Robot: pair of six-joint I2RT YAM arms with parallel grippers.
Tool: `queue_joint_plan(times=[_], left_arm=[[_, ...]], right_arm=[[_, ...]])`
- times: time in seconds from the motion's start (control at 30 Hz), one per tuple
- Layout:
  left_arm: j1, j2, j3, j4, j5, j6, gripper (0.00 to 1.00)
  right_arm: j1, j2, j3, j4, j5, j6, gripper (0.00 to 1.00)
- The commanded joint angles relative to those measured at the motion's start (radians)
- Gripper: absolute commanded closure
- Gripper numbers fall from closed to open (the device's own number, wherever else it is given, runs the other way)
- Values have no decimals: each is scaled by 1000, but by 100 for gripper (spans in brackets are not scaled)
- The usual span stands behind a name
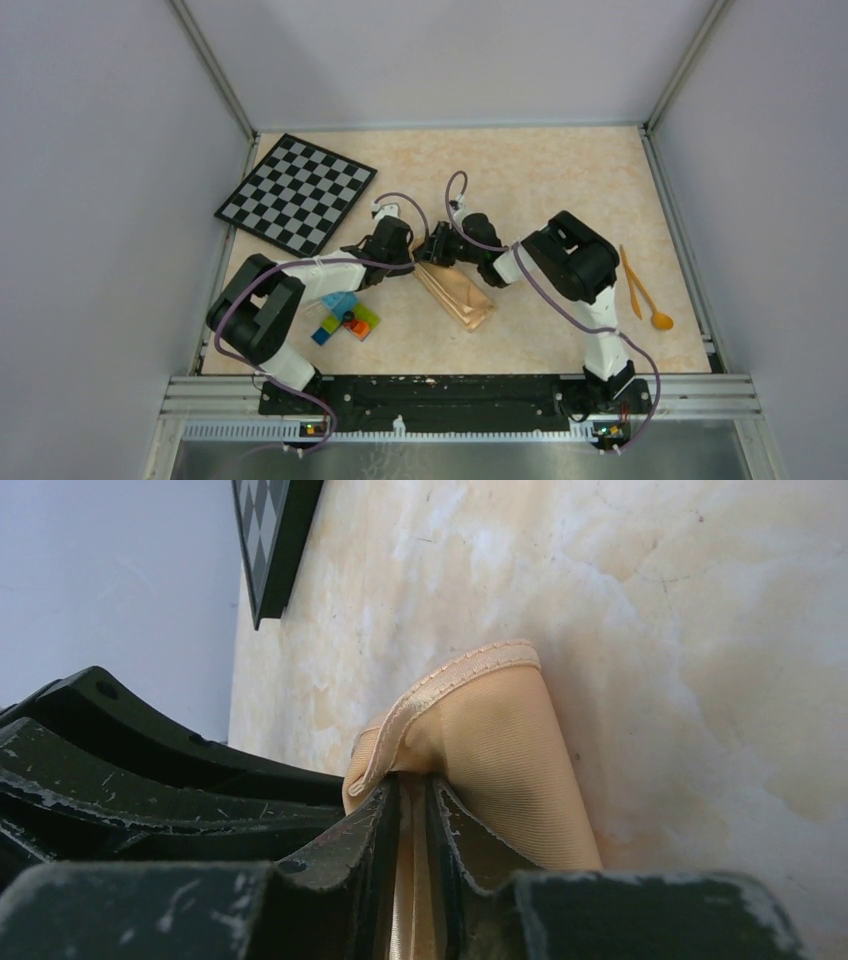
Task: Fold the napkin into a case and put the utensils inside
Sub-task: Grasp the top corner of the smaller rectangle folded napkin from the folded napkin.
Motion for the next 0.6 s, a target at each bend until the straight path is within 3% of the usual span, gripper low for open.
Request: queue_joint_plan(times=[0.0, 0.13, 0.23, 0.37, 0.57], left_arm=[[0, -13, -27, 26, 3, -5, 73], [1, -88, -78, 36, -9, -33, 73], [8, -148, -98, 59, 3, -45, 71], [17, -112, -71, 43, 8, -48, 71], [15, 36, -16, 85, 24, -26, 74]], right_arm=[[-7, 21, -65, 64, -76, 45, 80], [-39, -22, -115, 130, -119, 114, 81], [-44, -5, -131, 172, -111, 144, 99], [-42, 65, -143, 331, -116, 249, 100], [37, 79, -104, 250, -23, 193, 100]])
